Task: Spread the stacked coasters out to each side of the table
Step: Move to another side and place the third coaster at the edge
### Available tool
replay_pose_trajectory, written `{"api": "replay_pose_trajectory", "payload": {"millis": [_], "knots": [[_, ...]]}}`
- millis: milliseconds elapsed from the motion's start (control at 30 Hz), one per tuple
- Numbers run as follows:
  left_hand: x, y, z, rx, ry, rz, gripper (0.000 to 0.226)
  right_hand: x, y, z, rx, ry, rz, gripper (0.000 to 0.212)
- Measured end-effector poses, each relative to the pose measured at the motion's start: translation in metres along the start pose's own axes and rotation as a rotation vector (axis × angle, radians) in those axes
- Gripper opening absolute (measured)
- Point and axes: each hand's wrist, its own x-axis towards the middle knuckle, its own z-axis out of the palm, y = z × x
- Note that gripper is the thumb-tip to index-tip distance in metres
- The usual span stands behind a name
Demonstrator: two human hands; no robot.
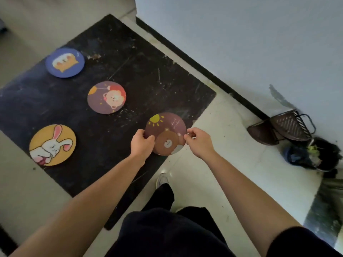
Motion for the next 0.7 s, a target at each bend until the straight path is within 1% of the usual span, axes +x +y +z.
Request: {"api": "replay_pose_trajectory", "payload": {"millis": [133,267,400,533,600,700], "knots": [[0.011,-0.013,-0.009,-0.035,0.098,-0.081,0.019,0.030,-0.013,0.014,-0.084,-0.133,-0.051,0.019],[0.017,-0.030,-0.008,-0.091,0.169,-0.209,0.019,0.056,-0.020,0.026,-0.178,-0.268,-0.104,0.023],[0.016,-0.046,0.000,-0.145,0.245,-0.305,0.028,0.074,-0.018,0.035,-0.281,-0.381,-0.135,0.028],[0.013,-0.060,0.009,-0.173,0.356,-0.393,0.040,0.084,-0.013,0.038,-0.414,-0.505,-0.167,0.037],[0.011,-0.062,0.012,-0.166,0.394,-0.432,0.042,0.088,-0.013,0.038,-0.451,-0.501,-0.214,0.044],[0.007,-0.064,0.018,-0.197,0.398,-0.457,0.044,0.091,-0.016,0.042,-0.484,-0.512,-0.277,0.060]]}}
